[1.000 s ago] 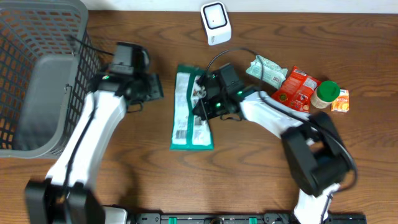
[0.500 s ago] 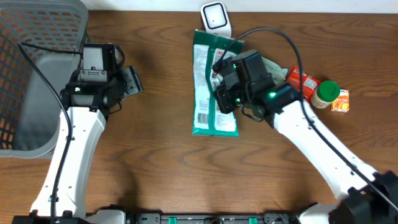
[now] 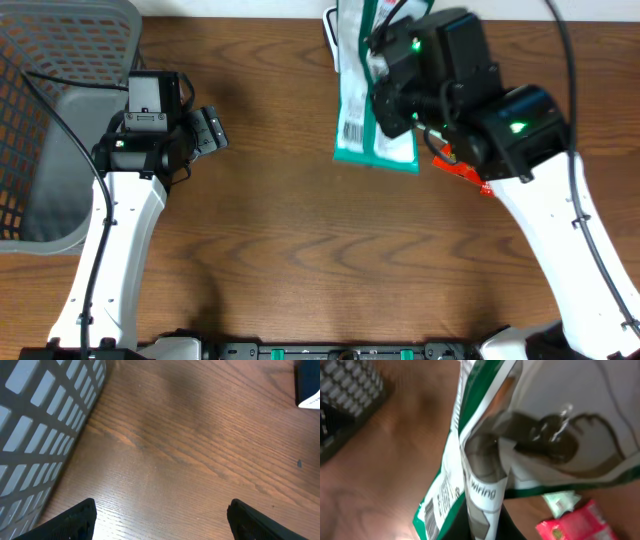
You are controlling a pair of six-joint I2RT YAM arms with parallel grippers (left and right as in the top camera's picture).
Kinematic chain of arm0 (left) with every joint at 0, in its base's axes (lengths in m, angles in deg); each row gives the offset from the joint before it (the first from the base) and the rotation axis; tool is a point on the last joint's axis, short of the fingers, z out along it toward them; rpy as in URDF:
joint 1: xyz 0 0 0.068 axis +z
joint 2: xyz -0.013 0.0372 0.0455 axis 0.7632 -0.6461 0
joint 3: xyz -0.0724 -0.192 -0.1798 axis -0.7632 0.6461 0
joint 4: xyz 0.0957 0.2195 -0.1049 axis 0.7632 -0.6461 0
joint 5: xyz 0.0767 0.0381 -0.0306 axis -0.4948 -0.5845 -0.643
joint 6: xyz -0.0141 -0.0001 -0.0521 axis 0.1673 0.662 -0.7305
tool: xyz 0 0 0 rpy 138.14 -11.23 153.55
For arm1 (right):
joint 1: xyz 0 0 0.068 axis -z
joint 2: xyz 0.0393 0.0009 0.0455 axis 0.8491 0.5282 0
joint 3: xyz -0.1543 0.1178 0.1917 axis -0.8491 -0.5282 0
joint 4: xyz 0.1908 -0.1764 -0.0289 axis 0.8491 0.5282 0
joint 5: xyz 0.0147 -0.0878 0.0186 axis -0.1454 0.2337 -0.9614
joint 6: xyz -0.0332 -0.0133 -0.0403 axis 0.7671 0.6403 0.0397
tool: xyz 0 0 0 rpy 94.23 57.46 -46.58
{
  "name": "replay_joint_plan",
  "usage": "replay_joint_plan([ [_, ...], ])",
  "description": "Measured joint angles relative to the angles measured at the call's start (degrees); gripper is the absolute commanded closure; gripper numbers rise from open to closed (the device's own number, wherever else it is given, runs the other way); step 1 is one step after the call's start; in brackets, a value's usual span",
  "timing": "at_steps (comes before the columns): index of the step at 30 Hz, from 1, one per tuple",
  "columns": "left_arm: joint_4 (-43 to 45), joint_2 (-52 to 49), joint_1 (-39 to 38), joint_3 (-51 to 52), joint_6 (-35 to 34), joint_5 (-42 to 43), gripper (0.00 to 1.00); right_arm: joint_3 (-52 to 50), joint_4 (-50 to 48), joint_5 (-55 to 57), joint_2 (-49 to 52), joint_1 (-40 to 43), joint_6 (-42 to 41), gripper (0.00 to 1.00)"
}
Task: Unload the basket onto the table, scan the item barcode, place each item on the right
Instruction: 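Release with the left gripper and lift the gloves pack with the right, then hold the gloves pack up to the white scanner with the right gripper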
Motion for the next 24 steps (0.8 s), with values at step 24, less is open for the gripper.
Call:
replay_joint_plan([
  [24,0.0,0.0,0.0,0.0,0.0,0.0,0.14,21.6,-25.6,28.3,34.9,-0.5,26.8,0.99],
])
